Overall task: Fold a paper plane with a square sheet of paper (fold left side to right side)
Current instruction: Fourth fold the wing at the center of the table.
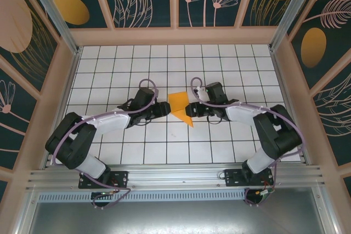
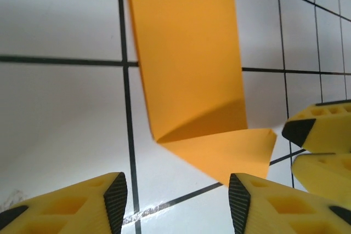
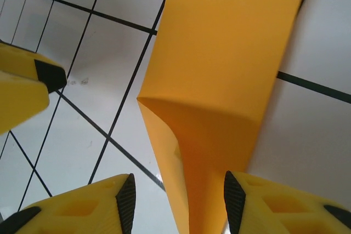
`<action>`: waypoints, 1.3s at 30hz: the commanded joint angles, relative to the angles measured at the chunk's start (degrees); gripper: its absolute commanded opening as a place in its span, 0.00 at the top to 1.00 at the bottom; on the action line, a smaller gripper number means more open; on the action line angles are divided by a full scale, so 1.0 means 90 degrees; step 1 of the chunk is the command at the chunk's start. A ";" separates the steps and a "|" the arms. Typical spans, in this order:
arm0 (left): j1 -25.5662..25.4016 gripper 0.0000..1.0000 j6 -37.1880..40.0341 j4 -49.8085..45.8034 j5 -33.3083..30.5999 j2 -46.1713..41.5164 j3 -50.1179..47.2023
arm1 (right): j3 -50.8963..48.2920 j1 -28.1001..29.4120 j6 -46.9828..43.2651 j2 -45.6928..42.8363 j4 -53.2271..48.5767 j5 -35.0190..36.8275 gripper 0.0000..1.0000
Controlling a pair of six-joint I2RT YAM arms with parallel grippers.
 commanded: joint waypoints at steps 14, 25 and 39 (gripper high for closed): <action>-0.0013 0.39 -0.0679 0.0913 0.0642 0.0677 0.0215 | 0.0266 -0.0236 -0.0115 0.0187 0.0326 -0.0245 1.00; -0.0029 0.50 -0.0933 0.1466 0.1108 0.1391 0.0686 | 0.0149 -0.0312 -0.0114 0.0265 0.0298 -0.0305 1.00; -0.0084 0.63 -0.1060 0.1584 0.1129 0.1487 0.0840 | -0.0019 -0.0342 -0.0127 -0.0553 0.0144 0.0692 0.63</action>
